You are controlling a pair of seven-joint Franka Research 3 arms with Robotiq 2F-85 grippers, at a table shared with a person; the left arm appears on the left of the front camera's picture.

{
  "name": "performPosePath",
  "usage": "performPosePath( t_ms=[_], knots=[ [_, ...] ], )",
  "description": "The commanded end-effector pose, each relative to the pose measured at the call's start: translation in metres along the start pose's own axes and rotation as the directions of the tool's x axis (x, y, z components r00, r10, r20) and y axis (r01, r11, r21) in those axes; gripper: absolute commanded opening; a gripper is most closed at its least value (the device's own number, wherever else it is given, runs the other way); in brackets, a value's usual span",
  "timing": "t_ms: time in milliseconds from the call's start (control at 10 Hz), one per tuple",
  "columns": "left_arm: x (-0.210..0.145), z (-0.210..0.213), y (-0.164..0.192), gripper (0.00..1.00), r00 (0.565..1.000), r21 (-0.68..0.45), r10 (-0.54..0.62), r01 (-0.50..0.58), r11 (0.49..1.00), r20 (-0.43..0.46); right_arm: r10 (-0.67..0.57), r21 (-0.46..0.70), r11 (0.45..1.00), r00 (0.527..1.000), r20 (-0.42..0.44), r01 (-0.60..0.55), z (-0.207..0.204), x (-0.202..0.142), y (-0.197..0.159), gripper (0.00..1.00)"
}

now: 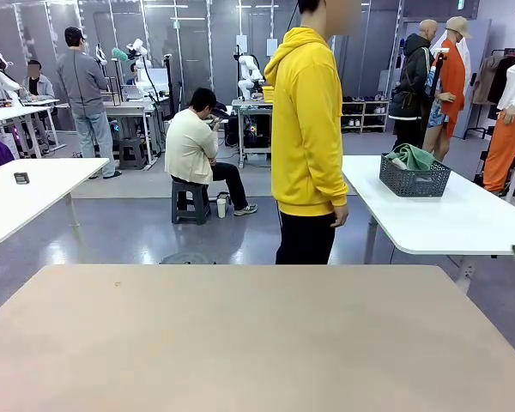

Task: Fold the towels and place them in the basket.
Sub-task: When a person lays out a Towel with hook on the table, fold it in half twice.

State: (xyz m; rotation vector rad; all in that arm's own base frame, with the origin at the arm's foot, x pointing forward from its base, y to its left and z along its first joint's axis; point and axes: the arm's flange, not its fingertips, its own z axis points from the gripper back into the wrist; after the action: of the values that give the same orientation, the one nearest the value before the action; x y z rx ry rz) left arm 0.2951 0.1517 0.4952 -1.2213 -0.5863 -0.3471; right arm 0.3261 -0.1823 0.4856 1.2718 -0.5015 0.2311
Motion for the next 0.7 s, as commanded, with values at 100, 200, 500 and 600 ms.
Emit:
performPosePath(
  t_ms=[100,200,500,600],
  knots=[
    [-0.013,0.046,0.023,1.00,0.994,-0.010,0.025,-0.025,1.000,0.111,0.025,0.039,0.999,0.997,0.073,-0.028,0.027,-0.007,-0.021,1.00],
    [-0.021,0.059,0.022,1.00,0.991,0.000,0.019,-0.019,1.000,0.131,0.014,0.035,0.999,0.996,0.089,-0.018,0.034,-0.011,-0.025,1.00],
    [-0.032,0.064,0.026,1.00,0.989,0.017,0.046,-0.049,0.999,0.138,0.033,0.015,0.999,0.998,0.058,-0.034,0.026,-0.008,-0.027,1.00],
    [-0.032,0.064,0.026,1.00,0.989,0.017,0.046,-0.049,0.999,0.138,-0.013,0.025,1.000,0.996,0.085,0.011,0.036,-0.018,-0.028,1.00]
  ],
)
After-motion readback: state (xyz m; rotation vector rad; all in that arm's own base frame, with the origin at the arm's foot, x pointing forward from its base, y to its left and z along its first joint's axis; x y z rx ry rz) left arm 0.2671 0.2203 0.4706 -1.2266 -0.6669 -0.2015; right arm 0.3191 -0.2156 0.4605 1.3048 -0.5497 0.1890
